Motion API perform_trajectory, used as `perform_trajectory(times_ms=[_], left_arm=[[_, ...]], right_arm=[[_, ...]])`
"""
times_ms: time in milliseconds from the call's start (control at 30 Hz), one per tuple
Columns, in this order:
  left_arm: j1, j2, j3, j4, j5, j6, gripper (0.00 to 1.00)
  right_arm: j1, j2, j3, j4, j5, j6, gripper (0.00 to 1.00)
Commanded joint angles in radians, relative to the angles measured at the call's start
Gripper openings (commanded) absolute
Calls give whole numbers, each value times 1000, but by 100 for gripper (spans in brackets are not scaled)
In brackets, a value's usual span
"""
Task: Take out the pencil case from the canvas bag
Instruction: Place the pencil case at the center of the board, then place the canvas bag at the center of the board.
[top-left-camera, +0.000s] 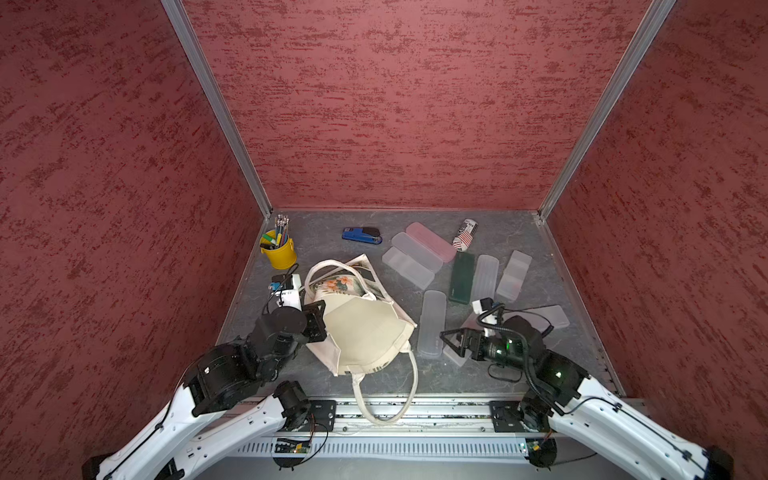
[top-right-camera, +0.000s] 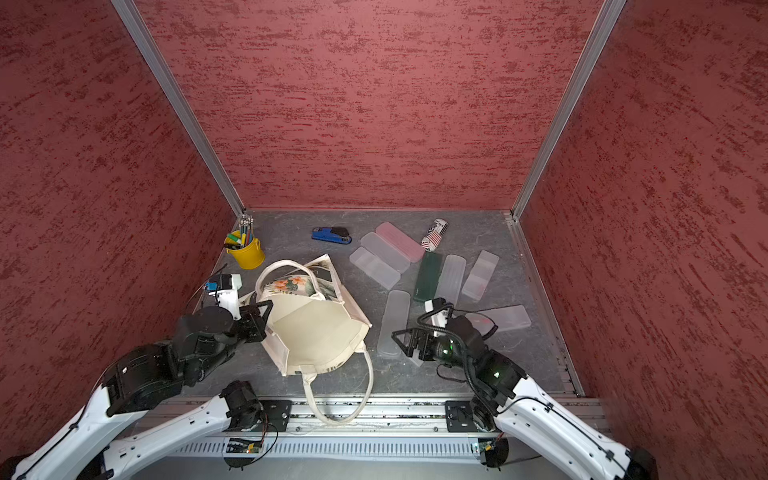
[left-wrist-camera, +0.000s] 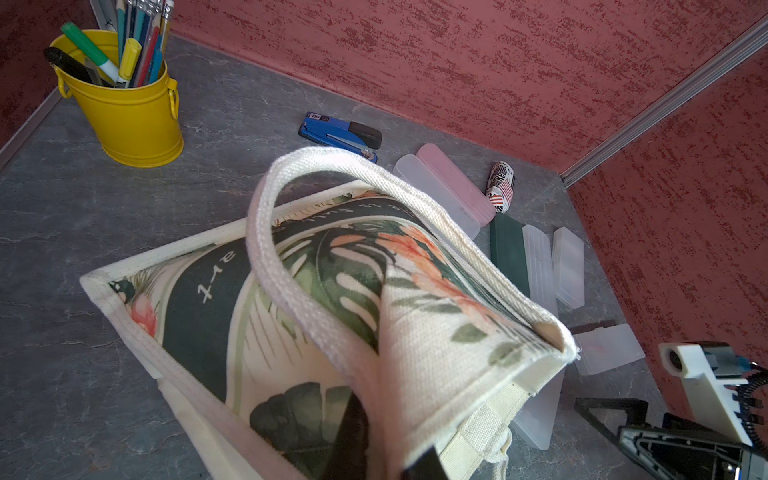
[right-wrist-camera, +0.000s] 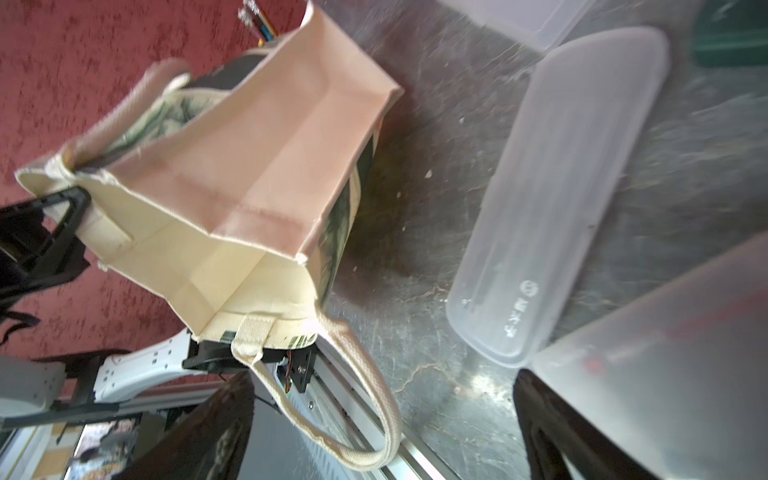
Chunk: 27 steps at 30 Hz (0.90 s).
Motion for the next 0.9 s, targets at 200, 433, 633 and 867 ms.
perform_trajectory(times_ms=[200, 433, 633, 867], left_arm=[[8, 31, 84, 96, -20, -18, 0], [8, 21, 95, 91, -23, -25, 0], [8, 13, 90, 92, -22, -26, 0], [8, 10, 92, 100, -18, -25, 0]], right_arm=[[166, 310, 78, 317, 177, -18, 84], [168, 316, 94, 439, 147, -28, 74], [168, 363, 112, 448, 134, -35, 70], [172, 535, 133, 500, 113, -10, 55]])
